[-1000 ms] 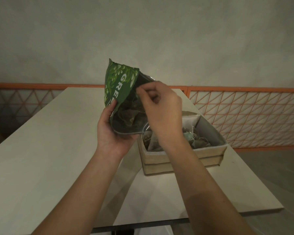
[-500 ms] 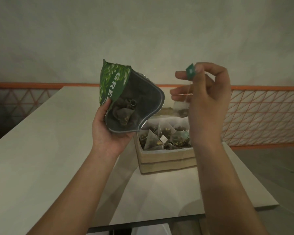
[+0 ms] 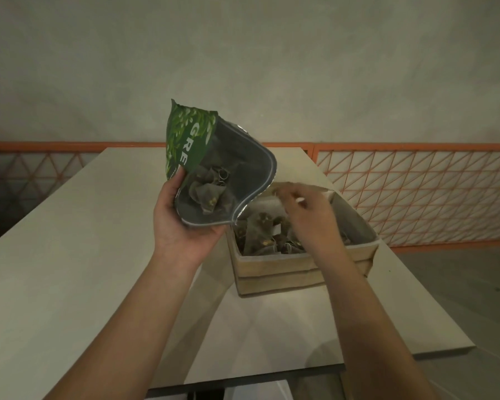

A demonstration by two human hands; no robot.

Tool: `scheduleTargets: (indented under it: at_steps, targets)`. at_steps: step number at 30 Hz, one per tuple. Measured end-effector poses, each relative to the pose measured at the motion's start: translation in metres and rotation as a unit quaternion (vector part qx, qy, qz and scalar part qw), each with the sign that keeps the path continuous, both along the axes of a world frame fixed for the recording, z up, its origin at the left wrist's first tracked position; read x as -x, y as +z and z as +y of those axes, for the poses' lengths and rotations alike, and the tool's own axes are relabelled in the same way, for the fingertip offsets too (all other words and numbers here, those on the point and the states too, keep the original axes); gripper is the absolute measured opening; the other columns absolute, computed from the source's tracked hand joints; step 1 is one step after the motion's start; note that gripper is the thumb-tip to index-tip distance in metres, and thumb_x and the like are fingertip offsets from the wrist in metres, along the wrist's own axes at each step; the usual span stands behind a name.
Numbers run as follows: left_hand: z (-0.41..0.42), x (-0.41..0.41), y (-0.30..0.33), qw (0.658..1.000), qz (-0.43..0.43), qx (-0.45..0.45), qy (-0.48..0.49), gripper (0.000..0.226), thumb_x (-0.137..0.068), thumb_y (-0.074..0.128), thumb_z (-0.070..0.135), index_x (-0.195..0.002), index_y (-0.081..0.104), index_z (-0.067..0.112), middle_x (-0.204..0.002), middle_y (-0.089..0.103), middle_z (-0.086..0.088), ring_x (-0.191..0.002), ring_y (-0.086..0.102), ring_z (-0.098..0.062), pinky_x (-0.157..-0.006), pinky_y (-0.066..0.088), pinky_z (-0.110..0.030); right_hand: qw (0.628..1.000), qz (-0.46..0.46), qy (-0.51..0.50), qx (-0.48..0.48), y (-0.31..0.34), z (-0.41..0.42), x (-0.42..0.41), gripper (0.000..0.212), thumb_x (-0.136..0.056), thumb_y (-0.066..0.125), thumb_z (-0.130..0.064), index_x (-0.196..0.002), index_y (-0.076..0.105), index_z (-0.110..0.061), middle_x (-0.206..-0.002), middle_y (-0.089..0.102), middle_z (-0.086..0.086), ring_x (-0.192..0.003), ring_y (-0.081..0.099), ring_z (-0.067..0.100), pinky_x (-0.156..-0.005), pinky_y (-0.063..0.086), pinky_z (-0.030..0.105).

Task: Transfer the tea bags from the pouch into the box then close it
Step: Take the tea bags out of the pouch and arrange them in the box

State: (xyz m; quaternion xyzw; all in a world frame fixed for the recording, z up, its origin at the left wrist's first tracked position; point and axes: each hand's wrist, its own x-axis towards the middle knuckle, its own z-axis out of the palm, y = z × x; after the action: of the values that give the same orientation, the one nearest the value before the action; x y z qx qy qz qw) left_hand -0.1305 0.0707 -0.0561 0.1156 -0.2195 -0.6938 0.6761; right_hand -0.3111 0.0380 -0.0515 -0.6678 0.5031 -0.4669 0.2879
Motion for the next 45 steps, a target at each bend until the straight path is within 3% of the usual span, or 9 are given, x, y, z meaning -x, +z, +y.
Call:
scheduleTargets:
  at_steps: [4, 11, 15, 21, 25, 29, 34, 41, 45]
  targets:
    - [-0.001, -0.001, -0.001, 1.0, -0.002, -0.001, -0.002, 0.05, -0.098, 0.046, 0.043, -0.14, 0.057, 0.017, -0.155, 0.045, -0.012, -0.143, 0.041, -0.033, -0.108, 0.045, -0.045, 0.98, 0.176, 0.061, -0.065, -0.008, 0.001, -0.001, 0.024, -0.1, 0.05, -0.029, -0.114, 0.069, -0.024, -0.096, 0.064, -0.01, -0.082, 0.057, 0.002, -0.086, 0.051, 0.027]
    - [0.0, 0.001, 0.001, 1.0, -0.013, -0.014, 0.012, 0.056, -0.099, 0.044, 0.045, -0.148, 0.049, 0.019, -0.153, 0.047, -0.014, -0.141, 0.043, -0.035, -0.094, 0.056, -0.043, 0.968, -0.018, -0.083, 0.235, 0.02, 0.028, -0.02, 0.02, -0.085, 0.056, -0.013, -0.101, 0.064, -0.022, -0.092, 0.055, -0.007, -0.086, 0.051, 0.009, -0.075, 0.043, 0.018]
    - [0.003, 0.006, 0.003, 0.998, -0.027, -0.042, 0.039, 0.052, -0.098, 0.047, 0.044, -0.139, 0.058, 0.014, -0.145, 0.056, -0.012, -0.123, 0.059, -0.029, -0.088, 0.057, -0.036, 0.938, 0.137, -0.053, 0.313, 0.029, 0.032, -0.041, 0.02, -0.079, 0.062, -0.022, -0.094, 0.075, -0.023, -0.088, 0.059, -0.003, -0.09, 0.051, 0.02, -0.077, 0.035, 0.031]
    - [0.011, 0.01, 0.005, 0.996, -0.042, -0.06, 0.048, 0.044, -0.088, 0.056, 0.042, -0.107, 0.078, 0.01, -0.133, 0.066, -0.01, -0.128, 0.059, -0.025, -0.112, 0.04, -0.036, 0.87, 0.38, -0.137, 0.281, 0.011, 0.028, -0.071, 0.022, -0.076, 0.071, -0.042, -0.093, 0.076, -0.03, -0.101, 0.057, 0.002, -0.097, 0.036, 0.025, -0.079, 0.022, 0.038]
    - [0.01, 0.006, 0.008, 0.996, -0.047, -0.054, 0.058, 0.046, -0.089, 0.055, 0.043, -0.114, 0.075, 0.01, -0.135, 0.064, -0.01, -0.122, 0.063, -0.026, -0.102, 0.046, -0.036, 0.904, 0.296, -0.105, 0.289, 0.015, 0.029, -0.068, 0.007, -0.079, 0.068, -0.031, -0.083, 0.073, -0.028, -0.096, 0.059, -0.003, -0.098, 0.047, 0.023, -0.08, 0.024, 0.035]
    - [0.008, 0.003, 0.008, 0.997, -0.044, -0.032, 0.048, 0.053, -0.097, 0.047, 0.043, -0.139, 0.058, 0.013, -0.142, 0.058, -0.014, -0.121, 0.059, -0.03, -0.085, 0.059, -0.037, 0.971, 0.021, 0.024, 0.238, 0.032, 0.038, -0.05, 0.004, -0.084, 0.066, -0.018, -0.084, 0.063, -0.018, -0.088, 0.064, -0.004, -0.086, 0.057, 0.012, -0.076, 0.046, 0.03]
    - [0.002, -0.006, 0.003, 0.999, -0.022, -0.016, 0.022, 0.055, -0.099, 0.047, 0.044, -0.148, 0.048, 0.02, -0.153, 0.047, -0.011, -0.142, 0.043, -0.033, -0.096, 0.055, -0.041, 0.962, -0.203, 0.002, 0.182, 0.043, 0.04, -0.016, 0.018, -0.089, 0.066, -0.01, -0.087, 0.052, -0.022, -0.095, 0.065, 0.004, -0.089, 0.064, 0.015, -0.072, 0.053, 0.021]
    - [-0.003, -0.005, -0.003, 1.0, -0.012, -0.011, 0.014, 0.054, -0.097, 0.05, 0.043, -0.147, 0.051, 0.02, -0.154, 0.046, -0.01, -0.142, 0.043, -0.032, -0.108, 0.045, -0.044, 0.998, 0.011, -0.029, 0.047, 0.011, 0.018, 0.016, 0.031, -0.086, 0.073, -0.024, -0.113, 0.062, -0.032, -0.094, 0.062, -0.009, -0.07, 0.058, 0.006, -0.058, 0.046, 0.017]
    - [-0.005, -0.001, -0.003, 1.0, -0.015, -0.017, 0.019, 0.052, -0.098, 0.048, 0.043, -0.144, 0.054, 0.019, -0.152, 0.049, -0.01, -0.141, 0.045, -0.032, -0.109, 0.043, -0.045, 0.99, 0.135, 0.028, -0.038, -0.005, 0.01, 0.017, 0.019, -0.089, 0.068, -0.036, -0.107, 0.071, -0.03, -0.11, 0.065, -0.009, -0.092, 0.058, 0.004, -0.074, 0.041, 0.015]
